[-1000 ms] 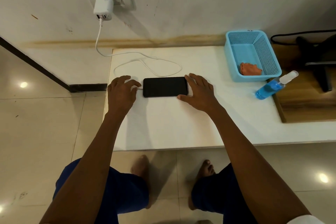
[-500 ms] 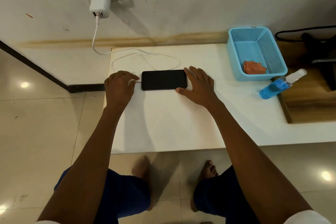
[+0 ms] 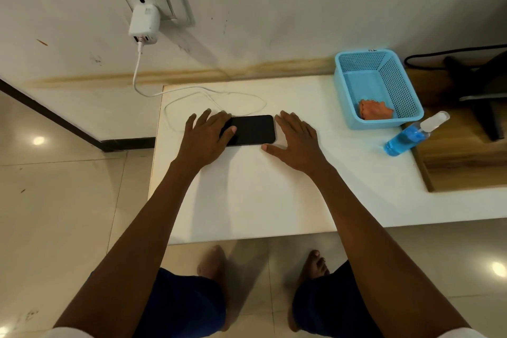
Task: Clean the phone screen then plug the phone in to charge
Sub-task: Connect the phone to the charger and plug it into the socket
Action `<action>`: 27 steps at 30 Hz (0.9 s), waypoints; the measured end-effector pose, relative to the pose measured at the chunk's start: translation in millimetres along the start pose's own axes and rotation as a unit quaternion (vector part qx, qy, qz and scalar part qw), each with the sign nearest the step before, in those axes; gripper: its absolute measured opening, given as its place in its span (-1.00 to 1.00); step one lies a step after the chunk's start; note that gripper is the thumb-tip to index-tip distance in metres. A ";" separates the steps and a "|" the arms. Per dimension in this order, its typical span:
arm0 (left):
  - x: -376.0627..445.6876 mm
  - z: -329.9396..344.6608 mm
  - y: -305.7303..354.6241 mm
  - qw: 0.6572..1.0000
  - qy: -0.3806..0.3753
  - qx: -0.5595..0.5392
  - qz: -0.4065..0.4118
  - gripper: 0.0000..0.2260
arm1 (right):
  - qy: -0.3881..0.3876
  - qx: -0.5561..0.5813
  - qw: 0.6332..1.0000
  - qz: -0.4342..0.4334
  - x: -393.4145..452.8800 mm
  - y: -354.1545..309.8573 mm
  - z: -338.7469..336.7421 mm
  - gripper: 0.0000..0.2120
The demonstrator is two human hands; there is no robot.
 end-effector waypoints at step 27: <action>-80.9 -33.0 75.4 0.973 0.111 -0.202 0.004 -0.84 | 0.029 0.182 0.980 0.078 -35.7 21.5 -48.5 -0.78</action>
Point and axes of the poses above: each hand's wrist, its own x-axis towards the middle knuckle, its own z-axis out of the palm, y = z × x, the point moved 1 cm from there along x, towards the middle knuckle, and after that the axes turned 6 degrees about y, right-handed, at the moved point
